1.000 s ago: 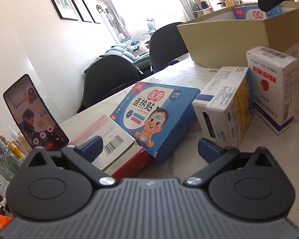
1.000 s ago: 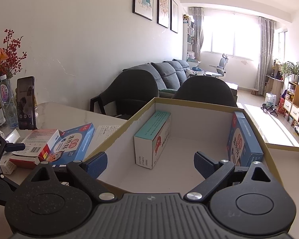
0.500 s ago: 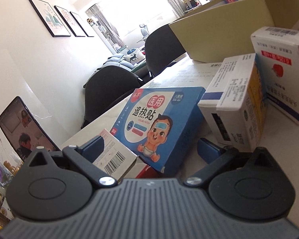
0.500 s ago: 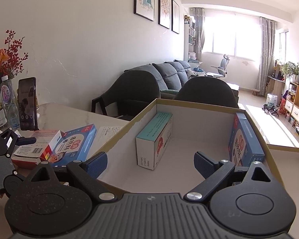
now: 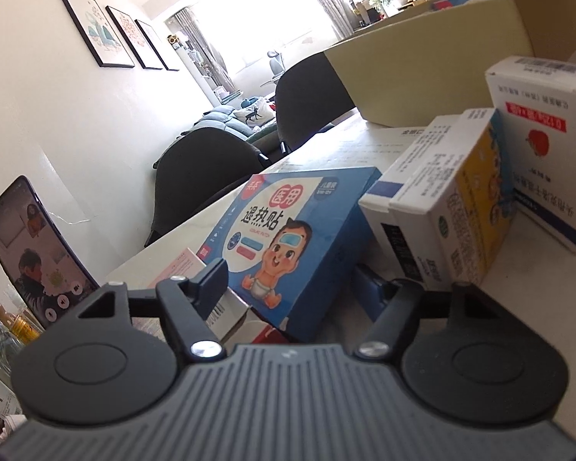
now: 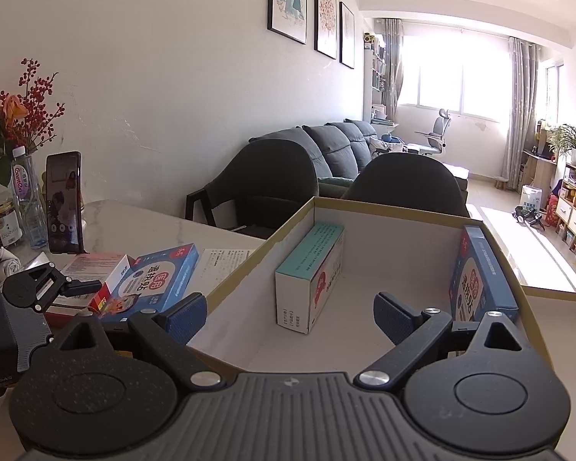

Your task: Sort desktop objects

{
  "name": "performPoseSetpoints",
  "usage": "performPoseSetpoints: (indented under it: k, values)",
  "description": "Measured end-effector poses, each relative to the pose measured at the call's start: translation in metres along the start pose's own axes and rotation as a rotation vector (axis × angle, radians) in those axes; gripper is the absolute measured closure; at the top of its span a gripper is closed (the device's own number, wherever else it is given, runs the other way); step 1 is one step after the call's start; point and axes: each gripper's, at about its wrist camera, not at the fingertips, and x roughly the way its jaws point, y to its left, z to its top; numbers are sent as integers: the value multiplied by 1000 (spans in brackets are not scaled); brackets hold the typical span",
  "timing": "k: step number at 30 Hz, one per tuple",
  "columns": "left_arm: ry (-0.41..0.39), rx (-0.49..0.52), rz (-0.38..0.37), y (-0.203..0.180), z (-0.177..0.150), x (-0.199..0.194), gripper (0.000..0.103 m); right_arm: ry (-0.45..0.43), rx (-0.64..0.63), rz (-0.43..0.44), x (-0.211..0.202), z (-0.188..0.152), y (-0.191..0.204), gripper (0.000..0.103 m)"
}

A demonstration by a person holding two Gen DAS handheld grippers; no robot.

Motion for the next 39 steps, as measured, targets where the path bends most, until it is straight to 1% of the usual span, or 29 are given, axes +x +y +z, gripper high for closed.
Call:
performPoseSetpoints:
  k: [2,7,13,14,15,16,17,18,20,22,24,25,27,28,29,30,33,35,39]
  values:
    - [1,-49,-21,4,0,-1,54,-2,-4,7,-1,3,2,8]
    - [2,-71,-19,3,-1,-3,55,-11,-27,47,-4,12,10,8]
    - [-12,-171,-46,14,-2,-4,57,-6,-31,91,-2,22,18,8]
    - [-14,-196,-57,17,-2,-4,60,-5,-28,101,-1,24,20,8]
    - [-13,-241,-77,22,-3,-4,73,-2,-25,114,0,25,21,8]
    - [-9,-298,-100,28,-4,-4,89,1,-22,125,1,27,22,8]
    - [-13,-365,-117,34,-7,-5,102,4,-20,138,2,28,24,8]
    - [-19,-429,-123,41,-10,-6,102,9,-18,152,4,30,27,8]
    - [-11,-509,-132,51,-15,-3,102,15,-20,176,7,33,34,8]
    - [-8,-520,-134,52,-17,-3,101,24,-22,204,11,36,40,8]
    - [-12,-482,-122,47,-13,-5,98,31,-25,216,14,39,45,8]
    - [-18,-458,-115,45,-11,-5,90,32,-29,218,15,40,47,8]
    - [-31,-402,-102,40,-7,-7,68,34,-33,223,17,40,51,8]
    - [-36,-369,-94,38,-5,-8,63,35,-30,227,18,41,51,8]
    - [-39,-334,-84,35,-3,-8,52,36,-27,231,18,41,51,8]
    - [-42,-297,-74,32,-1,-8,45,39,-24,234,19,40,51,8]
    - [-46,-198,-55,23,1,-8,38,46,-26,236,20,39,53,8]
    - [-41,-143,-52,19,1,-6,35,48,-27,234,20,38,53,8]
    - [-37,-63,-51,12,0,-3,31,53,-17,230,21,37,51,8]
